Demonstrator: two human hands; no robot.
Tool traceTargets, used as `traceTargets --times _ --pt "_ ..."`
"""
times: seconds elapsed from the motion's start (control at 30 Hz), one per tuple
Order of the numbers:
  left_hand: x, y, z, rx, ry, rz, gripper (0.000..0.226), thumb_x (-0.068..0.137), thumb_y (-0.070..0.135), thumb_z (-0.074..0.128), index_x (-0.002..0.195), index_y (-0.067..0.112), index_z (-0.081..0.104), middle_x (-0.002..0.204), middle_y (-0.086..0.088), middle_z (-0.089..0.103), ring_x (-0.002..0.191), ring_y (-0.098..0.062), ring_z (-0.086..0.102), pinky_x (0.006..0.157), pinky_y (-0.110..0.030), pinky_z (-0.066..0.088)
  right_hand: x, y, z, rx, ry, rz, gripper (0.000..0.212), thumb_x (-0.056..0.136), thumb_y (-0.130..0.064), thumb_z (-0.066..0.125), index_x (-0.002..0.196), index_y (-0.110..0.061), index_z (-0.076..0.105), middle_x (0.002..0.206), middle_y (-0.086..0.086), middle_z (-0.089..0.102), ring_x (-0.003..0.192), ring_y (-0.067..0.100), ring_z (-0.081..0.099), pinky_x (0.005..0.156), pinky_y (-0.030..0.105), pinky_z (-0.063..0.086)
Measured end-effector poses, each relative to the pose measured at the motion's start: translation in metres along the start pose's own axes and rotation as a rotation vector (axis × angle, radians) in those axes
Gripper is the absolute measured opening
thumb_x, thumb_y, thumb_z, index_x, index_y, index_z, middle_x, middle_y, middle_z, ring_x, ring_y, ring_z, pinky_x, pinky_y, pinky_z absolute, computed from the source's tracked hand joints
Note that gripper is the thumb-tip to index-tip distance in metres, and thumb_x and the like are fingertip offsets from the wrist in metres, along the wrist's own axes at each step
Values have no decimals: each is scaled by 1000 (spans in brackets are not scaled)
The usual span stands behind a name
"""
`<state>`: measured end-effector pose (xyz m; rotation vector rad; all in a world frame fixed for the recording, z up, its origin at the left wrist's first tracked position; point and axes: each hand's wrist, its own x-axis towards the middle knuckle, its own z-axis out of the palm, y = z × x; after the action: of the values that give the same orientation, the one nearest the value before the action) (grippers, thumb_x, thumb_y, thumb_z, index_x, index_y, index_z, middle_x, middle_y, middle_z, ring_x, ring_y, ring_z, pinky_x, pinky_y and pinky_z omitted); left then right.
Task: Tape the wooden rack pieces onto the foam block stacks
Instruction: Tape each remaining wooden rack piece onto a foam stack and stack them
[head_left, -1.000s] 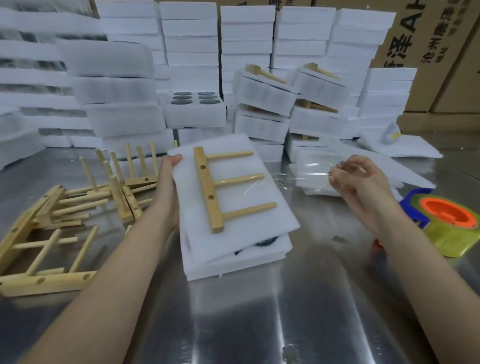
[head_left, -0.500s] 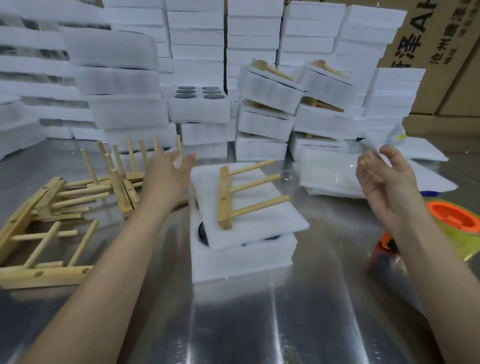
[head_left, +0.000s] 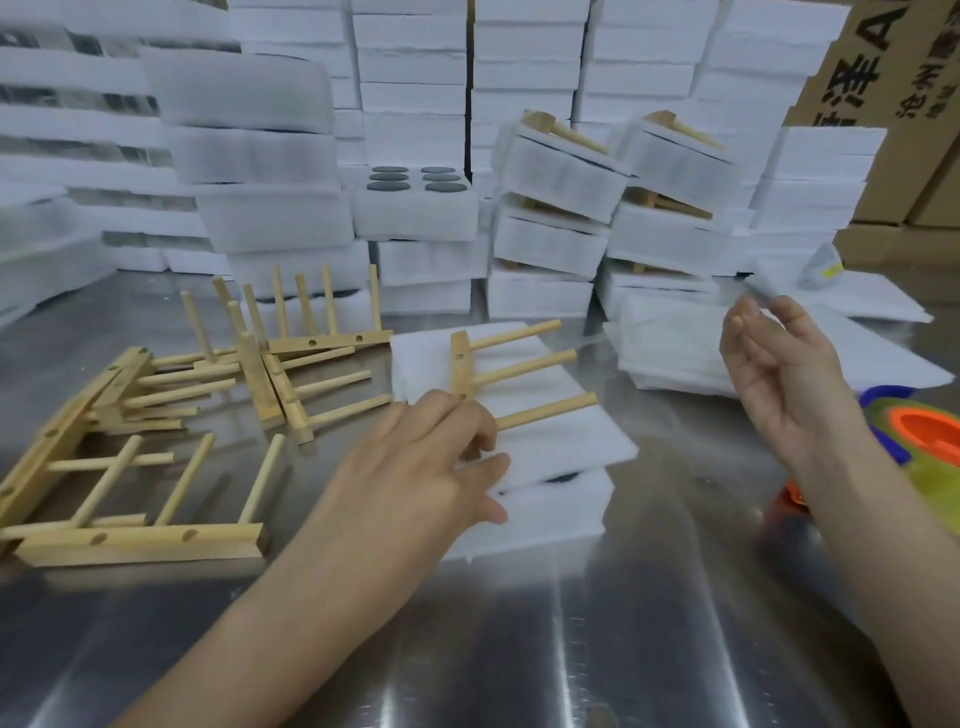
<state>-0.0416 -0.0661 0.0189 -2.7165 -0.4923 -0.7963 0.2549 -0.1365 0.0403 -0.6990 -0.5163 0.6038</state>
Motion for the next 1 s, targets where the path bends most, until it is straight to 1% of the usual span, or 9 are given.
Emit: traceTargets --times 0.1,0.2,0.27,0.37,0.5,0.77,0.87,0.93,1.0 --pt "-3 0 -5 -61 43 -47 13 72 27 82 78 17 78 97 -3 66 96 -18 44 72 -29 36 0 1 0 23 7 3 23 94 7 48 87 -15 46 79 1 63 74 8 63 76 15 52" --pt "-9 -3 -5 -122 20 -108 22 85 36 66 82 17 77 98 -1 65 95 -21 51 73 -27 33 1 2 0 36 21 8 23 93 7 49 88 -14 46 78 2 64 73 8 64 75 16 52" --pt "-13 -1 -5 -185 -39 -160 37 90 45 52 91 17 76 96 4 66 89 -21 60 72 -25 40 1 3 -1 39 27 14 22 93 7 50 89 -14 46 78 2 64 73 8 64 74 16 52" --pt "-25 -2 -1 -358 9 -309 33 89 43 50 100 21 72 101 8 66 93 -9 60 73 -27 52 2 3 -3 9 45 32 22 92 5 54 90 -15 45 80 2 63 73 8 65 74 16 52" --pt "-31 7 4 -203 42 -202 21 89 25 58 98 11 70 94 1 62 85 -18 55 47 -36 51 4 2 -8 -73 120 78 23 90 4 59 92 -14 45 89 5 61 75 9 67 75 17 53" --pt "-34 19 5 -46 65 -275 26 89 29 52 87 13 72 80 3 60 75 -14 52 33 -32 42 6 8 -24 -648 112 74 30 80 10 68 77 -14 50 80 7 53 76 17 69 66 16 55" --pt "-19 18 -9 -108 26 -311 40 89 39 45 68 16 72 65 1 58 56 -22 58 37 -33 43 6 16 -28 -983 61 -22 36 73 9 76 71 -15 48 72 6 50 56 10 63 60 19 53" --pt "-3 9 -19 -182 -75 -380 54 90 50 38 55 19 65 54 -1 55 50 -22 55 44 -30 40 6 24 -30 -1161 27 -66 39 71 6 79 69 -17 48 69 5 50 59 17 56 64 29 47" --pt "18 -11 -24 -305 -159 -534 63 91 58 36 51 18 63 48 -4 58 49 -20 57 50 -28 41 6 31 -34 -1227 -5 -72 38 71 3 79 68 -18 48 67 3 49 61 17 48 61 22 43"
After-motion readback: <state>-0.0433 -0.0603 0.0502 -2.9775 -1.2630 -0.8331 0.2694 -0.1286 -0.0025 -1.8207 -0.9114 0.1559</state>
